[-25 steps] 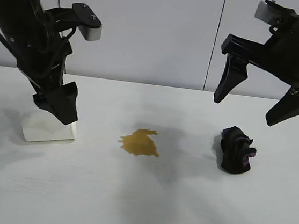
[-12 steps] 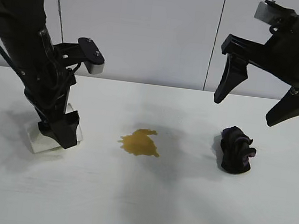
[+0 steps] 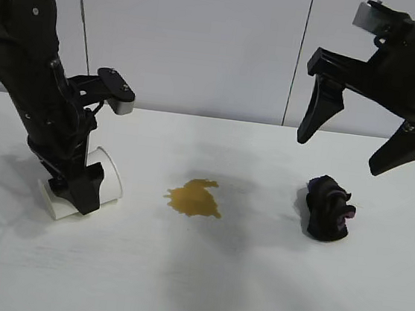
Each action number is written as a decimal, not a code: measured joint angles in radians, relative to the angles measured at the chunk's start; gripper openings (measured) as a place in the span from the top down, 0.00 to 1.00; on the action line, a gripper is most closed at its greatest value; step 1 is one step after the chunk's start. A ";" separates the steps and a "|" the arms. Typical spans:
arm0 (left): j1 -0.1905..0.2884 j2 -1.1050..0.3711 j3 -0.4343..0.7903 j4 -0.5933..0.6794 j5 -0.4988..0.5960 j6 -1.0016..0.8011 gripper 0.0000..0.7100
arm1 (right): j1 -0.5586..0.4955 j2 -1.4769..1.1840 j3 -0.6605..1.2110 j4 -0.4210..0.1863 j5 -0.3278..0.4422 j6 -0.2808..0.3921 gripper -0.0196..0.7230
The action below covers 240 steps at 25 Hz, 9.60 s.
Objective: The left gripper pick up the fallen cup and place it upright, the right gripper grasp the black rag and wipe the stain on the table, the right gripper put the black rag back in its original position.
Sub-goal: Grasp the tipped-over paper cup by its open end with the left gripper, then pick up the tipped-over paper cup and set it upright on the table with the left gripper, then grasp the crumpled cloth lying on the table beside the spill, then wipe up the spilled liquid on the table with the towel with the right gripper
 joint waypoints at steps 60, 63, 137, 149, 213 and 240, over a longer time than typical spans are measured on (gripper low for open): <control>0.445 0.199 0.256 -1.594 0.589 1.963 0.35 | 0.000 0.000 0.000 -0.002 -0.019 -0.004 0.15; 0.445 0.217 0.256 -1.596 0.589 1.978 0.35 | 0.000 0.000 0.000 -0.002 -0.019 -0.004 0.15; 0.199 -0.365 0.042 -0.428 0.186 -0.459 0.02 | -0.001 0.412 -0.144 -0.347 -0.146 0.240 0.80; 0.199 -0.365 0.042 -0.429 0.186 -0.459 0.02 | 0.102 0.311 -0.235 -0.232 -0.120 0.183 0.83; 0.199 -0.365 0.042 -0.429 0.209 -0.460 0.02 | 0.232 0.599 -0.415 -0.445 -0.221 0.346 0.83; 0.199 -0.365 0.042 -0.429 0.232 -0.460 0.02 | 0.247 0.601 -0.417 -0.409 -0.217 0.346 0.83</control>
